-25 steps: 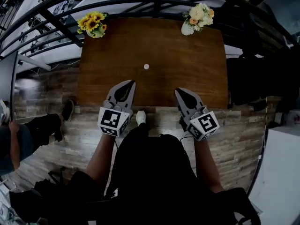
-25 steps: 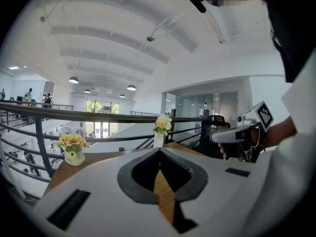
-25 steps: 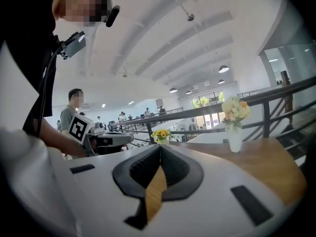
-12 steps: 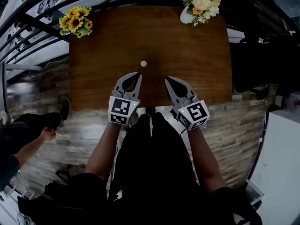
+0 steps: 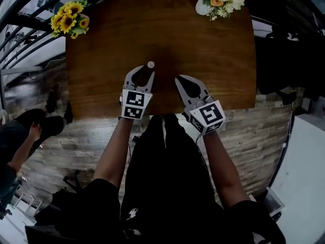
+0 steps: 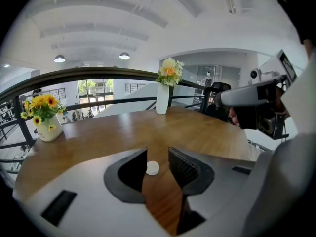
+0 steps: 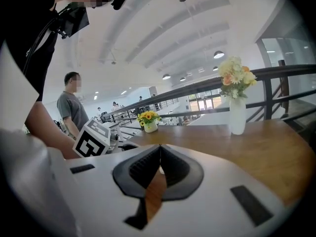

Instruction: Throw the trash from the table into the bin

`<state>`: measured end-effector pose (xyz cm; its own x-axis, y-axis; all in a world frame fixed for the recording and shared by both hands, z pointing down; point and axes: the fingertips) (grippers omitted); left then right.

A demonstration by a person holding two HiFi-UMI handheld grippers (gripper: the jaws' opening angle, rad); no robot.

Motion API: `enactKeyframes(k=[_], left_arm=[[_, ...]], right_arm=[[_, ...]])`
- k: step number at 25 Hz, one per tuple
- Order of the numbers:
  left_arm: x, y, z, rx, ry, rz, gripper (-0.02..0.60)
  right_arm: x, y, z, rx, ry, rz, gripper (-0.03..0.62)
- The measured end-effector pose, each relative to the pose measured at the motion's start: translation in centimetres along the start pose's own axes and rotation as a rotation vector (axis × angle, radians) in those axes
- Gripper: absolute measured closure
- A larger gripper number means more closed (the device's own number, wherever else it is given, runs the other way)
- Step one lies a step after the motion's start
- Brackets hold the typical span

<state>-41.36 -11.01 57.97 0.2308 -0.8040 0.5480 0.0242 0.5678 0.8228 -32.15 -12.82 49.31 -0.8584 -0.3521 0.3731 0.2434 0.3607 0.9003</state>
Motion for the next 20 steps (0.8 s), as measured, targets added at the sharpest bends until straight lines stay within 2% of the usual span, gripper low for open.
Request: enactKeyframes(k=[4,8,20], left_arm=[[1.8,1.9,0.4,-0.001,-0.008,0.065,0.424],[3.4,3.9,1.0,0.0,-0.021,0.137,0.414],[5.9,4.5,2.7,-0.034,-0.098,0.212,0.407]], right_arm=[[0.1,0.5,-0.8,0.01,0.002,0.006,0.582],[0.2,1.2,-1.4,0.019,0.01,0.018,0.582],[-0.8,2.3,-3.2,0.045,0.063,0.048,0.582]])
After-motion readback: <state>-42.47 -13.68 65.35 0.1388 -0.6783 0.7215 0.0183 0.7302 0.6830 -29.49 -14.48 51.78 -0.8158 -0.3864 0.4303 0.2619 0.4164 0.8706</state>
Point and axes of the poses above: the fingertips, and each gripper's own axes: x forward along the fingers, z to its left, y out of its underside, and after that the axes turned 7 degrees about y, right-handed
